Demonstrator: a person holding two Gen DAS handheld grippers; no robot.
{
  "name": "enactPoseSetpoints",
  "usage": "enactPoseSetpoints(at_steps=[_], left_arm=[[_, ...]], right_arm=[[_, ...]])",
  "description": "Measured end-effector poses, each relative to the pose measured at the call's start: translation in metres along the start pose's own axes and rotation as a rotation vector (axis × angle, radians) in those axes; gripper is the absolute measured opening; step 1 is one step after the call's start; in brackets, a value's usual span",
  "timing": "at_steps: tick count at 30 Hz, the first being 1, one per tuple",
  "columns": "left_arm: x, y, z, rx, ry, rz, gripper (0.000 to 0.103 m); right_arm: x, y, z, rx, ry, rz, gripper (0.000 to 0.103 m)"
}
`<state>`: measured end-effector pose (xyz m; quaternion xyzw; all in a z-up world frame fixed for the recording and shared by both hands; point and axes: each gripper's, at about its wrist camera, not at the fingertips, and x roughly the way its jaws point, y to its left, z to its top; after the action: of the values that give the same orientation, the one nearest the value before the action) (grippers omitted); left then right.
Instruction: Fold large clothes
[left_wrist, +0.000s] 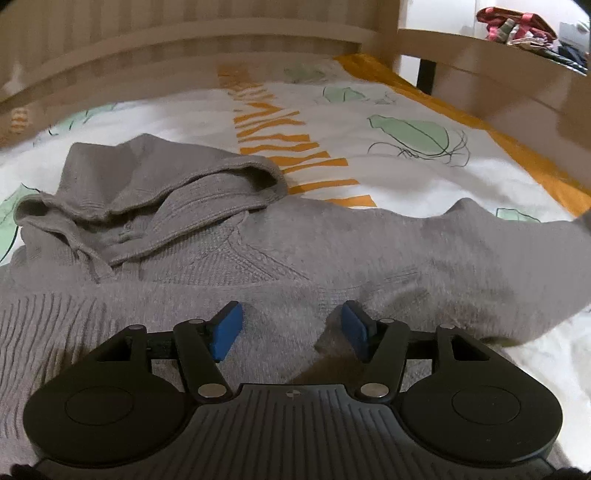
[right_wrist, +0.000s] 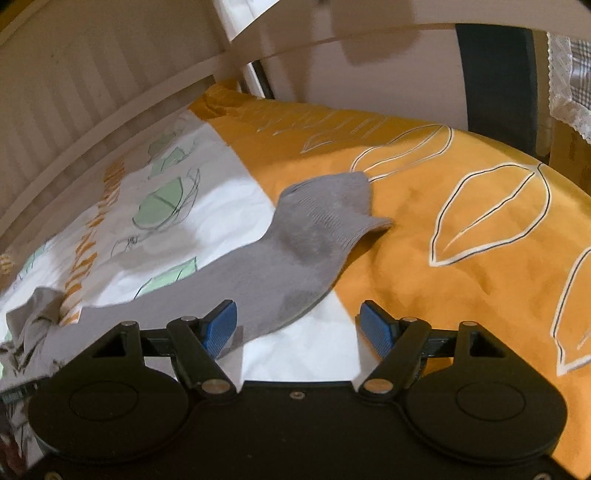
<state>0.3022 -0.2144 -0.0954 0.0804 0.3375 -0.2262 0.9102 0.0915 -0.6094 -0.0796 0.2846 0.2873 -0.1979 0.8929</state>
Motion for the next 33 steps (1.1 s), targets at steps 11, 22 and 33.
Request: enactPoseSetpoints(at_steps=[11,22,33], left_arm=[[-0.002,-0.002,-0.003,0.014,-0.031,0.007,0.059],[-0.002,0.006,0.009,0.016,0.023,-0.049,0.062],[-0.075,0.084,0.006,-0.122,0.022,-0.062,0.062]], right_arm=[[0.034,-0.044,0.021,0.259,-0.066,0.099,0.073],[0.013,0.004,0.042,0.175,-0.102,0.083,0.015],[-0.038,0.19,0.047,-0.169,-0.106,0.285,0.015]])
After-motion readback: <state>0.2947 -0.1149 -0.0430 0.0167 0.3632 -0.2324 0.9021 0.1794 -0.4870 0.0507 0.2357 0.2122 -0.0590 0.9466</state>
